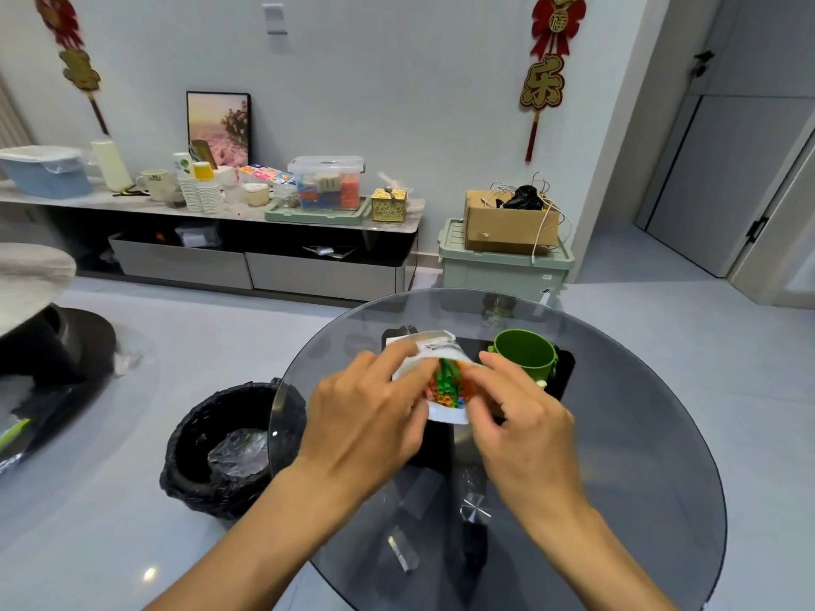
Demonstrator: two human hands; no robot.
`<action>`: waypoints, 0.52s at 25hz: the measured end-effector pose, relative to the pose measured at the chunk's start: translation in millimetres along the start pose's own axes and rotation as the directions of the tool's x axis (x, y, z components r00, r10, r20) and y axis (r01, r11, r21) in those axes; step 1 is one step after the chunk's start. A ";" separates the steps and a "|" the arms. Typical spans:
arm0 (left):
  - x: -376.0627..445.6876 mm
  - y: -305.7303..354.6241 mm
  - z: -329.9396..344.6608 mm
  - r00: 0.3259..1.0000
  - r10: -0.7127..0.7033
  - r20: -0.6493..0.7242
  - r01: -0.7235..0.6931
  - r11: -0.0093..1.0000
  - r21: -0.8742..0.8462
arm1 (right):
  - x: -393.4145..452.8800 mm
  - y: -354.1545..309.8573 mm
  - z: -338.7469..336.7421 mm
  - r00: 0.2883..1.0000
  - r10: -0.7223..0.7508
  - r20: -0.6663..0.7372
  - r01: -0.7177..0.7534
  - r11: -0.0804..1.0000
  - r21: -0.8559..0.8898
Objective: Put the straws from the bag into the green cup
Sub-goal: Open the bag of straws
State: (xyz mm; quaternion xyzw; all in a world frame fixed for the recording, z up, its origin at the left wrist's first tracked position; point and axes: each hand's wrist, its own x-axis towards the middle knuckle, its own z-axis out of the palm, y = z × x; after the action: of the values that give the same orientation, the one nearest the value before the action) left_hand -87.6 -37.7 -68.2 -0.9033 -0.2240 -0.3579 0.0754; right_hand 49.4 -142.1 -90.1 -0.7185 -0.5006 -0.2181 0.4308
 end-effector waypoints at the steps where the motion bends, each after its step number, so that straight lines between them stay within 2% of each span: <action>1: -2.9 -2.0 2.1 0.998 0.034 0.051 -0.031 0.998 -0.055 | -3.2 1.3 -0.6 0.998 0.006 0.067 -0.006 1.000 0.000; 2: -6.6 -4.7 3.2 0.991 0.069 0.114 -0.047 0.980 -0.192 | -7.7 3.4 -0.2 0.988 0.006 0.153 -0.009 1.000 0.020; 3: -10.0 -8.3 4.7 0.977 0.085 0.195 -0.002 0.921 -0.390 | -13.0 6.7 -0.2 0.967 0.003 0.254 -0.018 0.998 0.058; 4: -13.2 -10.0 3.9 0.951 0.066 0.301 0.128 0.802 -0.583 | -17.3 9.9 -2.1 0.939 0.024 0.342 -0.071 0.990 0.125; 5: -16.9 -12.7 6.2 0.921 -0.023 0.389 0.310 0.649 -0.695 | -20.3 14.6 -2.3 0.910 0.078 0.407 -0.171 0.965 0.198; 6: -19.2 -17.9 13.9 0.863 -0.187 0.470 0.496 0.493 -0.714 | -22.3 20.5 0.4 0.884 0.168 0.435 -0.298 0.922 0.249; 7: -21.3 -24.8 25.7 0.755 -0.370 0.541 0.654 0.384 -0.652 | -23.6 24.5 4.2 0.851 0.285 0.440 -0.430 0.861 0.273; 8: -23.0 -30.7 37.2 0.631 -0.500 0.593 0.773 0.332 -0.541 | -23.4 28.4 10.0 0.789 0.415 0.453 -0.558 0.793 0.246; 9: -24.6 -34.2 47.8 0.516 -0.559 0.648 0.855 0.294 -0.427 | -22.7 31.8 17.7 0.705 0.519 0.483 -0.666 0.720 0.198; 10: -24.8 -35.5 57.2 0.436 -0.571 0.696 0.899 0.249 -0.360 | -21.2 31.9 25.4 0.613 0.585 0.531 -0.745 0.652 0.141; 11: -22.7 -34.5 65.0 0.383 -0.561 0.734 0.922 0.181 -0.342 | -19.9 31.4 34.4 0.538 0.608 0.583 -0.790 0.606 0.097; 13: -17.0 -29.6 74.5 0.308 -0.532 0.789 0.938 0.033 -0.344 | -14.8 30.3 52.0 0.480 0.617 0.623 -0.820 0.568 0.069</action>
State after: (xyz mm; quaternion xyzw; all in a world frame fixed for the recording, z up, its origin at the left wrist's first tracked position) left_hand -66.4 4.8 -135.1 -0.6096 -0.5016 -0.1723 -0.5892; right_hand 64.9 -110.3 -141.0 -0.8001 -0.2731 0.2918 0.4473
